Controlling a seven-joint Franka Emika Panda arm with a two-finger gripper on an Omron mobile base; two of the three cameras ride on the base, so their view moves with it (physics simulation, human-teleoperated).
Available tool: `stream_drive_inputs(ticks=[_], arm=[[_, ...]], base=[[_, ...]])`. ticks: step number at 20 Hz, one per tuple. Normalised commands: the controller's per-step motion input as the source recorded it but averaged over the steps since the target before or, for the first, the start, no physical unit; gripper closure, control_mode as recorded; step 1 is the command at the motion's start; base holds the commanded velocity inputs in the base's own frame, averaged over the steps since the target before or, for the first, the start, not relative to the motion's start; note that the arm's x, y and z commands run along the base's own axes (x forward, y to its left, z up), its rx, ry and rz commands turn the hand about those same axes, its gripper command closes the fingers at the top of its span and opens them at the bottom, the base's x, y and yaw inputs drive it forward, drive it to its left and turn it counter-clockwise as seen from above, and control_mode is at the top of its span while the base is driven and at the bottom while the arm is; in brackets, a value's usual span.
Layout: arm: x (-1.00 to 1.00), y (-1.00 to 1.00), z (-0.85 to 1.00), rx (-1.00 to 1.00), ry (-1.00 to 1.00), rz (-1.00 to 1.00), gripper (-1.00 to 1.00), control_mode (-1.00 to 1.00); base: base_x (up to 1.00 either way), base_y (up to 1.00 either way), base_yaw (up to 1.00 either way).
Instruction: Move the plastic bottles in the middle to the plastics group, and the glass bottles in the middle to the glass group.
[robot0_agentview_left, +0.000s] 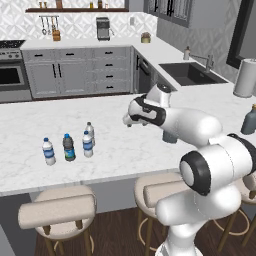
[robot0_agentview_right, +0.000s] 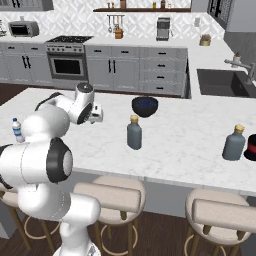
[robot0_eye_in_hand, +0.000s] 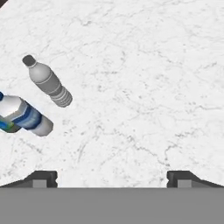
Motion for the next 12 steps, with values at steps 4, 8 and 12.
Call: stream_drive_inputs(ticks=[4, 8, 12], arm=[[-0.02, -0.61, -0.08, 0.00, 0.00, -0.29, -1.00, -1.00], [0.00, -0.45, 0.17, -0.07, 0.04, -0.32, -1.00, -1.00], [0.00, -0.76, 0.20, -0.01, 0.02, -0.31, -1.00, -1.00]], base=[[0.00, 0.00, 0.00], [0.00, 0.00, 0.00], [0.00, 0.00, 0.00]])
